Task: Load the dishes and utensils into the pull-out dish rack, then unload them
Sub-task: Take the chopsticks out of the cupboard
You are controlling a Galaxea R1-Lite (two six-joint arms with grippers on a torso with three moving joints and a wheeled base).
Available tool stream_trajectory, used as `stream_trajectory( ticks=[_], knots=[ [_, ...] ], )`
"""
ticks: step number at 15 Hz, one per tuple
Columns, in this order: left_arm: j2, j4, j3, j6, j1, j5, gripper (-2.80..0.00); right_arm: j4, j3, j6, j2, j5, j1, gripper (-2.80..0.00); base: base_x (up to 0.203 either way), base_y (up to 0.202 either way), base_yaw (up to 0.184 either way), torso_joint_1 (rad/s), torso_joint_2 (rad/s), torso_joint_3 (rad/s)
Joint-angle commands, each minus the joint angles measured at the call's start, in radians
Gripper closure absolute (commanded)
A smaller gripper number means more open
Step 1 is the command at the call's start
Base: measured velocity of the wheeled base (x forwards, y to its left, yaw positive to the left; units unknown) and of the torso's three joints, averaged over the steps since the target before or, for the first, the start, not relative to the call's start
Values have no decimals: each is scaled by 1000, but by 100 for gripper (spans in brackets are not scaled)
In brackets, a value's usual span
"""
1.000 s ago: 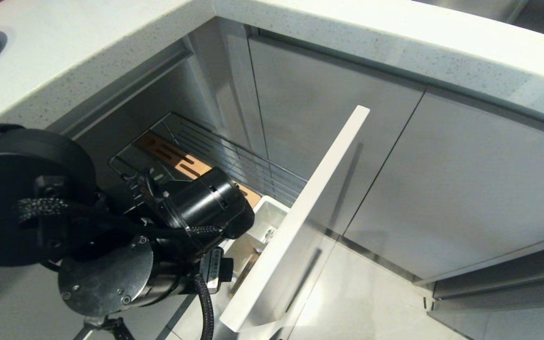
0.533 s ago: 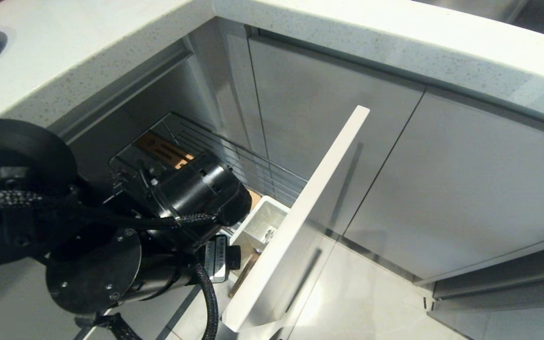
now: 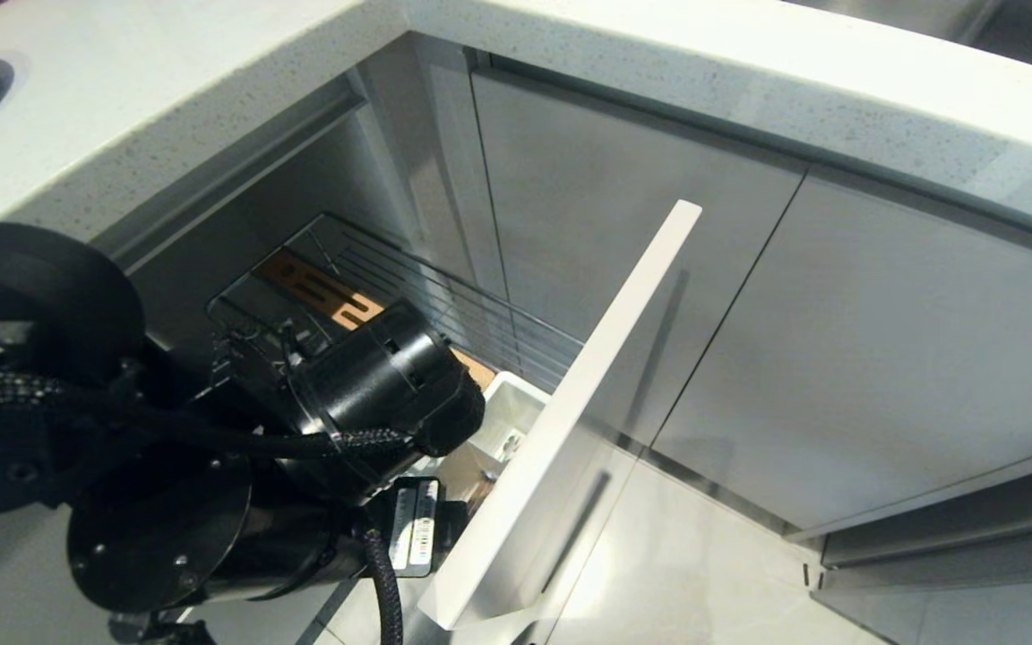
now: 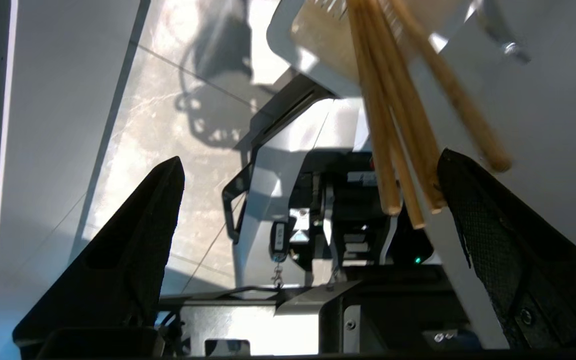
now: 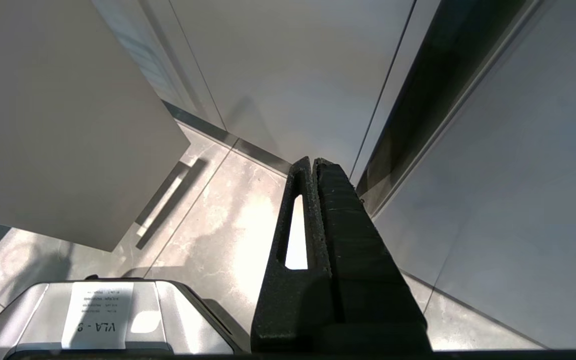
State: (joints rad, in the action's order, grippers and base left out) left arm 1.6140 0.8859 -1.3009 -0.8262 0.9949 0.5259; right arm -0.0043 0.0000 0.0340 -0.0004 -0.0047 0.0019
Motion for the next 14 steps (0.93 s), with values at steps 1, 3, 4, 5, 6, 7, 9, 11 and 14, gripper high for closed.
stream_trajectory(
  ticks=[1,3,4,5,6,7,9,11,14],
  knots=[
    [12,26,2,-4,0,-3,-280,0,2,0,-4,0,0,0,0,0,0,0,0,0],
    [14,49,2,-3,-1,-3,-280,0,2,0,-4,0,0,0,0,0,0,0,0,0],
    [15,58,4,-2,-1,-1,-280,0,2,0,-4,0,1,0,0,0,0,0,0,0],
    [17,63,6,-1,-1,-1,-280,0,2,0,-4,0,0,0,0,0,0,0,0,0],
    [17,69,6,1,-1,0,-280,0,2,0,-4,0,1,0,0,0,0,0,0,0],
    [16,81,5,1,-1,2,-280,0,2,0,-4,0,0,0,0,0,0,0,0,0],
    [17,84,6,1,-2,2,-280,0,2,0,-4,0,0,0,0,0,0,0,0,0],
    [15,84,8,1,-4,16,-280,0,2,1,-4,0,0,0,0,0,0,0,0,0],
    [14,84,11,1,-17,62,-280,0,2,0,-4,0,1,0,0,0,0,0,0,0]
  ],
)
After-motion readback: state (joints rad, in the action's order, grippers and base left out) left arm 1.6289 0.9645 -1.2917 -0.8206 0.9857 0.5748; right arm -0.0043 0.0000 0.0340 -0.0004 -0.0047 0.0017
